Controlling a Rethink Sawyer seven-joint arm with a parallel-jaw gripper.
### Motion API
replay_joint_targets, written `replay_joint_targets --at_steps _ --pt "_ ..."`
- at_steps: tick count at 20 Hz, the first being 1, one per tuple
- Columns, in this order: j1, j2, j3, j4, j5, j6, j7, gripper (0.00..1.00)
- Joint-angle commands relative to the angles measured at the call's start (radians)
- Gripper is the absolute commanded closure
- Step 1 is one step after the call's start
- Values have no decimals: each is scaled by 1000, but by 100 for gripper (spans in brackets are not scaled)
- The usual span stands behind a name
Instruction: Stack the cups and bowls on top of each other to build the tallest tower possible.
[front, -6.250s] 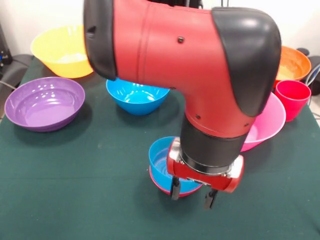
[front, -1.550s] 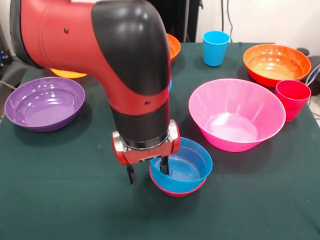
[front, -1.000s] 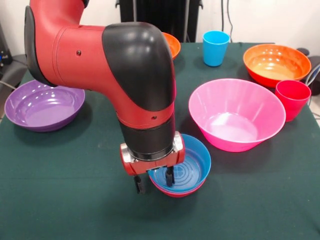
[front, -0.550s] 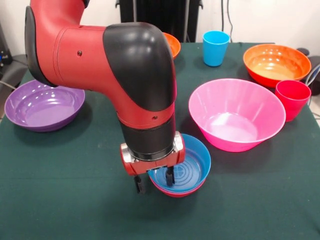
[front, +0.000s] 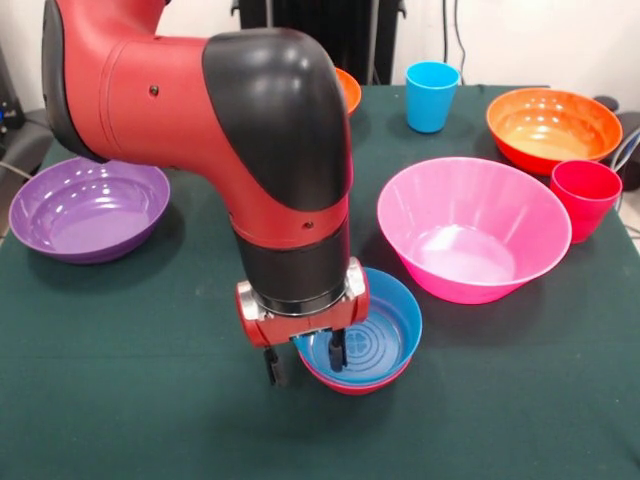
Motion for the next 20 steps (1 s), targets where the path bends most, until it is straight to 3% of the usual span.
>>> replay_joint_targets --at_steps 1,8,15,20 --pt "-11 -87 63 24 -55 117 -88 0" --pt "-12 -131 54 5 -46 219 -63 0" --pt "9 -175 6 -40 -51 349 28 0" --pt "19 -280 -43 123 -55 281 93 0"
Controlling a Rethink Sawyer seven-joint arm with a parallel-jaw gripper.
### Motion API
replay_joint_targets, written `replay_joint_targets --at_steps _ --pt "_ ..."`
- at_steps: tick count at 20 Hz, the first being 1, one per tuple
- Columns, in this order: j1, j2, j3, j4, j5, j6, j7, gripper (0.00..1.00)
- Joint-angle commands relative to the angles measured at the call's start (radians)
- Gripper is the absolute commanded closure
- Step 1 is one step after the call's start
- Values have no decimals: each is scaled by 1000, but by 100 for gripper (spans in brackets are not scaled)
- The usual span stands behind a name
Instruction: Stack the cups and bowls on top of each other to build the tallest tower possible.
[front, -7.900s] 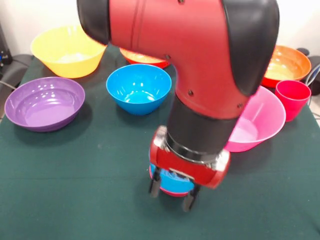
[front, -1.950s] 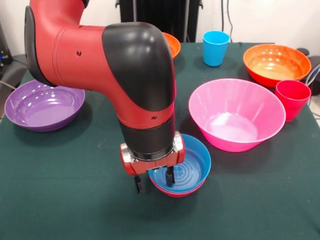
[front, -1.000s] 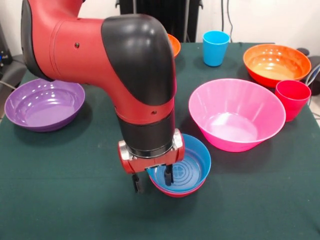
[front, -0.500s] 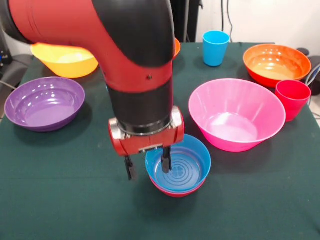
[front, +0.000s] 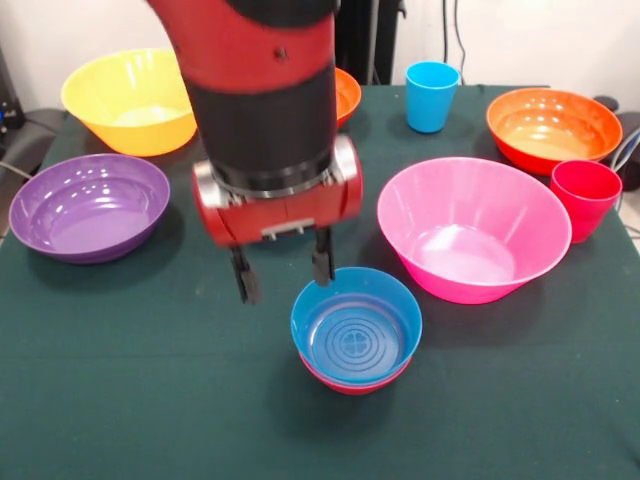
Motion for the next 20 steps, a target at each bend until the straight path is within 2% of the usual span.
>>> replay_joint_targets --at_steps 1,2,5,10,11,15,20 --pt "23 -141 -23 196 -52 35 106 0" --pt "24 -161 -29 232 -52 18 108 0" --pt "18 -268 -43 434 -43 -78 96 0" --pt "8 -396 -54 688 -30 -206 84 0" --pt "4 -433 -59 764 -30 -246 79 0" --pt "-10 -519 -68 935 -32 -346 68 0" --pt "-34 -595 -66 1091 -30 -432 55 0"
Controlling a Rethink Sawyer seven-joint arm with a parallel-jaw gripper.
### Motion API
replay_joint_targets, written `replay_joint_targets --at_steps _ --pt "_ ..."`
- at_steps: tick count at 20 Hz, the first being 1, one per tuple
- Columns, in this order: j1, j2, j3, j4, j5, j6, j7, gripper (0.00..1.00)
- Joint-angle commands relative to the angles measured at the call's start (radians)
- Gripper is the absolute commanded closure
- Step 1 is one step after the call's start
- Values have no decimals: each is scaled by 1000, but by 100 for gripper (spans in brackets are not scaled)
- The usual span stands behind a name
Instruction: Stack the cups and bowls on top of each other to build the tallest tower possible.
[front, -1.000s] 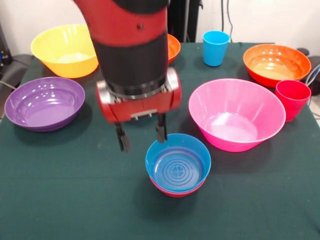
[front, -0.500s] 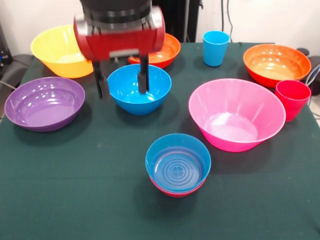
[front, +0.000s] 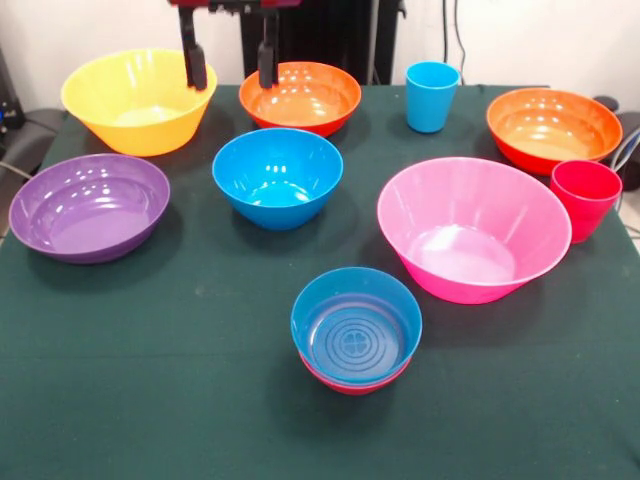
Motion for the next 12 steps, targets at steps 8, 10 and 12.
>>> replay_joint_targets --at_steps 8,10,12 --pt "-83 -176 87 554 -35 -276 55 0" --pt "-101 -173 105 591 -39 -323 61 0" --pt "-117 -163 120 619 -47 -377 72 0"
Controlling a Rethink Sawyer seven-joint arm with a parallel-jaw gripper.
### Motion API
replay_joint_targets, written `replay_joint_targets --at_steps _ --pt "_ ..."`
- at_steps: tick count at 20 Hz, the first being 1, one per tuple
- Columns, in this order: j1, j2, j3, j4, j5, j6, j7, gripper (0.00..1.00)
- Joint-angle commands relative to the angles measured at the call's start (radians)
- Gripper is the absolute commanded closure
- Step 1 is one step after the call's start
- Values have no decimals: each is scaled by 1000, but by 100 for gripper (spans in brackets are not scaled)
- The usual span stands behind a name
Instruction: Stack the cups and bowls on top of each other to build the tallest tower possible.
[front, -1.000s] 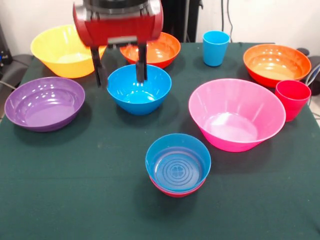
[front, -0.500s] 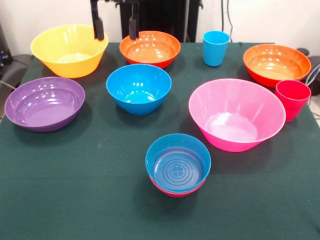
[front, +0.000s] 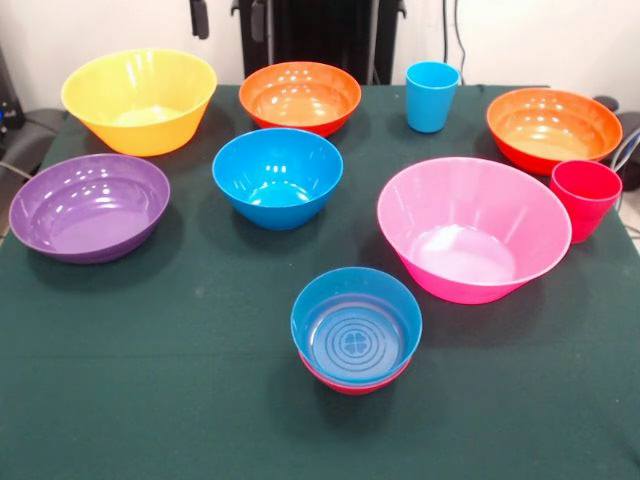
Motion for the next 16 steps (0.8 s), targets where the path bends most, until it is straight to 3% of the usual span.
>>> replay_joint_targets --at_steps 1,9,16 --pt "-46 10 121 244 -54 -180 78 0" --pt "-63 61 130 300 -95 -342 129 0" --pt "-33 131 125 300 -98 -451 186 0"
